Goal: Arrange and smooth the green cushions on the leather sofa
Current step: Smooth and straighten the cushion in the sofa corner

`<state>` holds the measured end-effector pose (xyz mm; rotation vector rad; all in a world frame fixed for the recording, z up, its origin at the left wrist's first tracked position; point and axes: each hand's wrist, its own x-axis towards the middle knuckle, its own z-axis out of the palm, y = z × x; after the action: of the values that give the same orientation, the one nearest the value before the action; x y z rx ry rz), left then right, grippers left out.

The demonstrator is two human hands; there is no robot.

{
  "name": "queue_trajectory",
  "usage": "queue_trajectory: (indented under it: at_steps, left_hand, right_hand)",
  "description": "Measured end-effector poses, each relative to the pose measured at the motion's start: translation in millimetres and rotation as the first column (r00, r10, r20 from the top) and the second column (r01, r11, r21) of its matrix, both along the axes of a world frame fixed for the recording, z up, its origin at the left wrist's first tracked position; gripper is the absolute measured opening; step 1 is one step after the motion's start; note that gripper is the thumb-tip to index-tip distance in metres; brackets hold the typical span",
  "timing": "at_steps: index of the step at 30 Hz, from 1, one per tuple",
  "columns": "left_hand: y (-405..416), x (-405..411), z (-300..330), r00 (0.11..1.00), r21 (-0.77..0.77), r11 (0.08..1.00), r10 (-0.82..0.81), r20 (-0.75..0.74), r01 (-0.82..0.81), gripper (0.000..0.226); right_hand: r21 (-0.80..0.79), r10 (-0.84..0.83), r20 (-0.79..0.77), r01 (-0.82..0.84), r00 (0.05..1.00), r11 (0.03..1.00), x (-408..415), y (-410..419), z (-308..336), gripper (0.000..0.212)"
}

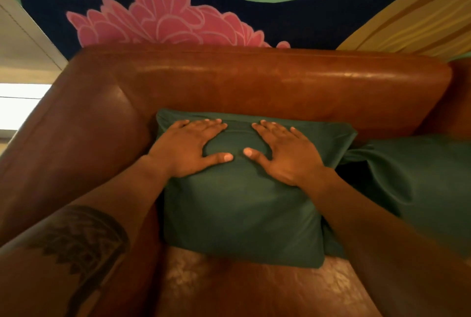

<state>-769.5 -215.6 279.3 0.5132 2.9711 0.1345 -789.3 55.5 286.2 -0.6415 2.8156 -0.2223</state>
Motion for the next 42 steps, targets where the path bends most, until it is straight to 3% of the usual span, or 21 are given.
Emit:
queue_trajectory:
  at_steps: [6, 14, 16, 19, 21, 24, 26, 28, 31, 36, 42]
  left_hand:
    - [-32.2, 7.5, 3.4, 1.0, -0.073, 0.997, 0.023, 0.011, -0.022, 0.094]
    - [-44.3, 4.0, 16.2, 0.999, -0.071, 0.997, -0.03, -0.043, 0.027, 0.081]
    - [-59.4, 0.3, 21.1, 0.997, -0.018, 1.0, -0.027, -0.076, 0.026, 0.066]
    - [-95.4, -4.6, 24.1, 0.993, -0.007, 0.999, -0.042, -0.113, 0.042, 0.049]
    - [-108.2, -8.4, 27.0, 0.991, -0.012, 0.999, -0.049, -0.122, 0.047, 0.044]
    - [-107.8, -14.8, 32.3, 0.986, 0.043, 0.995, -0.084, -0.147, 0.091, 0.026]
    - [-107.9, -19.0, 35.9, 0.985, 0.066, 0.993, -0.083, -0.15, 0.094, 0.011]
    - [-110.2, -22.3, 40.2, 0.993, 0.113, 0.992, -0.046, -0.109, 0.058, 0.022]
    - [-114.5, -27.8, 42.0, 0.999, 0.158, 0.987, -0.015, -0.042, 0.021, 0.029]
    - [-114.9, -28.7, 47.6, 0.995, 0.16, 0.987, -0.006, -0.103, 0.023, 0.021]
    - [-113.7, -17.9, 54.7, 0.979, 0.197, 0.979, 0.086, -0.187, -0.049, 0.023]
  right_hand:
    - [0.078, -0.047, 0.021, 0.046, 0.999, 0.996, 1.0, 24.8, 3.4, 0.103]
    - [0.175, -0.139, -0.021, 0.141, 0.99, 0.974, -0.8, 77.8, 11.3, 0.101]
    - [0.094, -0.214, 0.001, 0.213, 0.977, 0.972, -5.1, 88.3, 15.7, 0.08]
    - [-0.266, -0.342, -0.009, 0.327, 0.94, 0.907, -18.1, 107.2, 18.3, 0.034]
    - [-0.424, -0.351, 0.081, 0.351, 0.933, 0.835, -24.3, 118.6, 20.5, 0.05]
    - [-0.322, -0.3, 0.207, 0.354, 0.931, 0.878, -32.3, 134.0, 26.6, 0.055]
    - [-0.35, -0.3, 0.288, 0.392, 0.909, 0.851, -34.7, 141.4, 30.0, 0.059]
    - [-0.396, -0.31, 0.329, 0.428, 0.892, 0.812, -34.9, 145.6, 30.4, 0.057]
    - [-0.397, -0.364, 0.236, 0.431, 0.901, 0.81, -34.9, 146.9, 29.1, 0.041]
    - [-0.293, -0.305, 0.177, 0.346, 0.936, 0.891, -31.9, 148.7, 31.9, 0.04]
    - [-0.385, -0.395, 0.066, 0.388, 0.916, 0.837, -33.5, 146.2, 31.7, 0.018]
